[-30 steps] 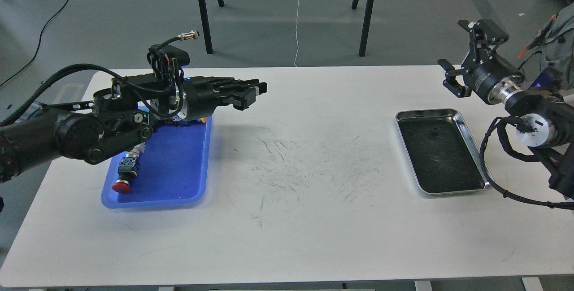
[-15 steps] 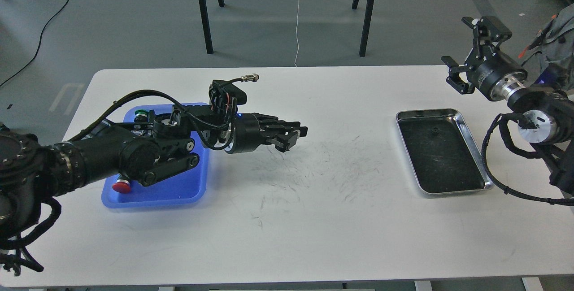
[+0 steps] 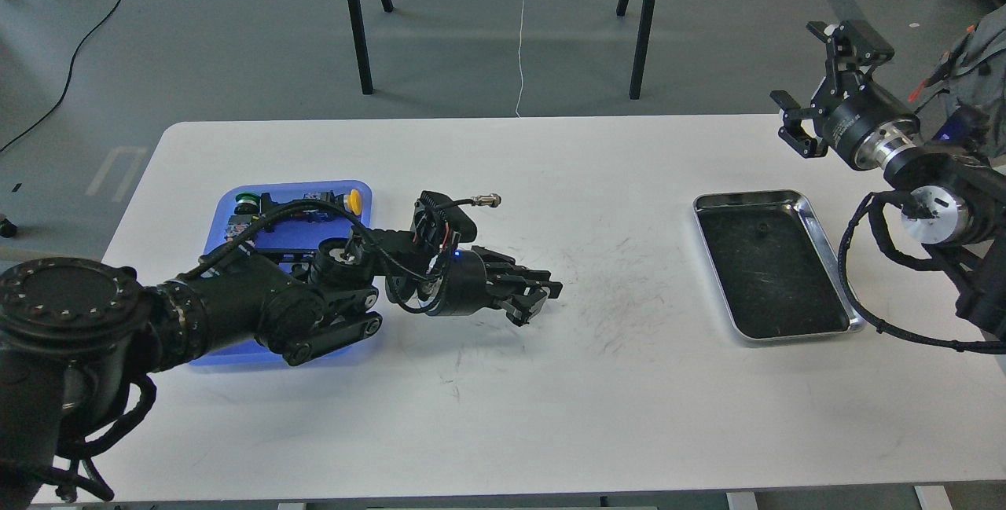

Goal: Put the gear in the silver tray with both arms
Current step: 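Carry the gear toward the table center and lower it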

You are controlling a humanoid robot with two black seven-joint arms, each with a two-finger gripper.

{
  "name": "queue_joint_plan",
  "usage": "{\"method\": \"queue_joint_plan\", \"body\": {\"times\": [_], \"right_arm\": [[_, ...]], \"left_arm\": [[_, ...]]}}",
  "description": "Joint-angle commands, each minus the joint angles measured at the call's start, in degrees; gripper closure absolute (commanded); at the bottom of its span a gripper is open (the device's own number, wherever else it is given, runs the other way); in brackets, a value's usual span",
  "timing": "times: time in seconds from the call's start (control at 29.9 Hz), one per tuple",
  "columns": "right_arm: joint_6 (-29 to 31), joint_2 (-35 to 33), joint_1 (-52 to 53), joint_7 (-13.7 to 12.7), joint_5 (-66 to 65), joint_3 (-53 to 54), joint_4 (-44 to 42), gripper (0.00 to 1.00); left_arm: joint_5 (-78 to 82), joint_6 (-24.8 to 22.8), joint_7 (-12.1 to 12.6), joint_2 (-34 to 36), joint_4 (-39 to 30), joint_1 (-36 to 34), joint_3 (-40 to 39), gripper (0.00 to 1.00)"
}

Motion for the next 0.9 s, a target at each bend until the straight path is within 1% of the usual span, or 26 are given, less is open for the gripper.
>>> {"method": "queue_joint_plan", "body": {"times": [0.0, 0.13, 0.5, 0.67, 0.87], "right_arm": [[-0.1, 0.5, 0.2, 0.0, 0.0, 0.1, 0.0, 0.02], [-0.5, 0.9, 0.1, 0.0, 0.1, 0.1, 0.1, 0.02], [-1.1, 1.7, 0.2, 0.1, 0.2, 0.8, 0.2, 0.02], [-1.0, 1.7, 0.0, 0.2, 0.1, 1.6, 0.1, 0.02], [-1.0, 1.7, 0.1, 0.2, 0.2, 1.6, 0.1, 0.02]], "left_arm": [[0.3, 0.3, 0.0, -1.8, 1.1, 0.2, 0.9, 0.77], [0.3, 0.3, 0.0, -2.1, 2.8, 0.0, 1.2, 0.77], [1.7, 1.2, 0.0, -3.7, 4.7, 0.1, 1.5, 0.77], [1.7, 1.2, 0.0, -4.6, 7.0, -0.3, 4.3, 0.77], [1.7, 1.2, 0.0, -4.6, 9.0, -0.5, 4.6, 0.77]]}}
